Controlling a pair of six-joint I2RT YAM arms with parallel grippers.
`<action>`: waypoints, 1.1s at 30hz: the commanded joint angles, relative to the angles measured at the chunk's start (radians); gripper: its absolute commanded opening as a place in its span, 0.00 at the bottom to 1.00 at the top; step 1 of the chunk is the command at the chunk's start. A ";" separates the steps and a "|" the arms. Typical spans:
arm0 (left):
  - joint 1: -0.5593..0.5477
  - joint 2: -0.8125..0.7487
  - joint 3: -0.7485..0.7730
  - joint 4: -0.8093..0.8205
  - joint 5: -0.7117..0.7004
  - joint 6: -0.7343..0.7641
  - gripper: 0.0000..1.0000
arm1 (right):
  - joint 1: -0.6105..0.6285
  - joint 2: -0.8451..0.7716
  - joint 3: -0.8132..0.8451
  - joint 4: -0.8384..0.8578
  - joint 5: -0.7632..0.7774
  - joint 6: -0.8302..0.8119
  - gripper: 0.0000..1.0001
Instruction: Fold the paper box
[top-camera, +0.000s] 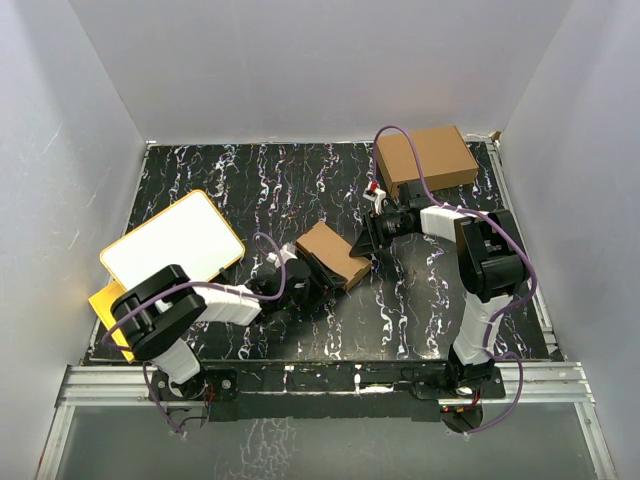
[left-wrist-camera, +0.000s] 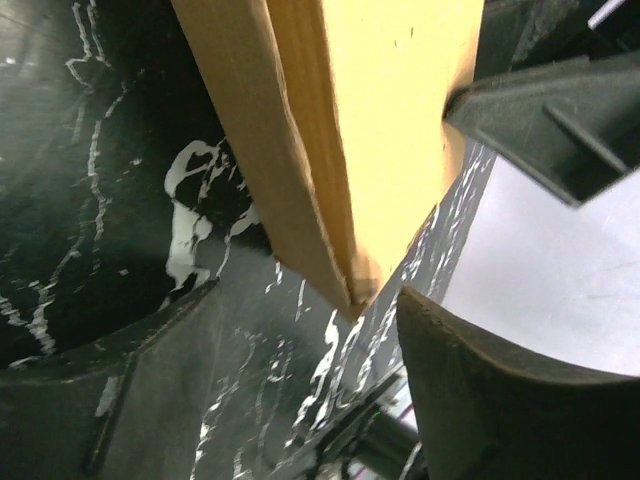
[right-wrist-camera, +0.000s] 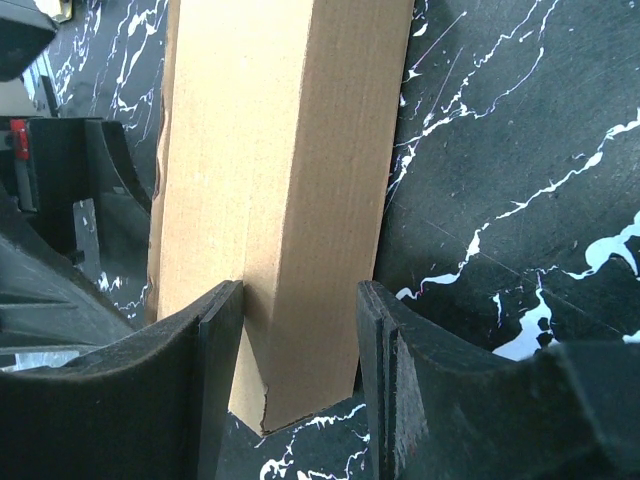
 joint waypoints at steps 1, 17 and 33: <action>0.028 -0.135 -0.084 0.139 -0.004 0.207 0.69 | 0.016 0.029 0.008 -0.009 0.087 -0.052 0.51; 0.475 -0.175 -0.019 -0.044 0.272 0.417 0.70 | 0.018 0.032 0.008 -0.010 0.087 -0.054 0.51; 0.484 0.004 0.062 0.029 0.316 0.392 0.50 | 0.019 0.036 0.011 -0.014 0.084 -0.057 0.51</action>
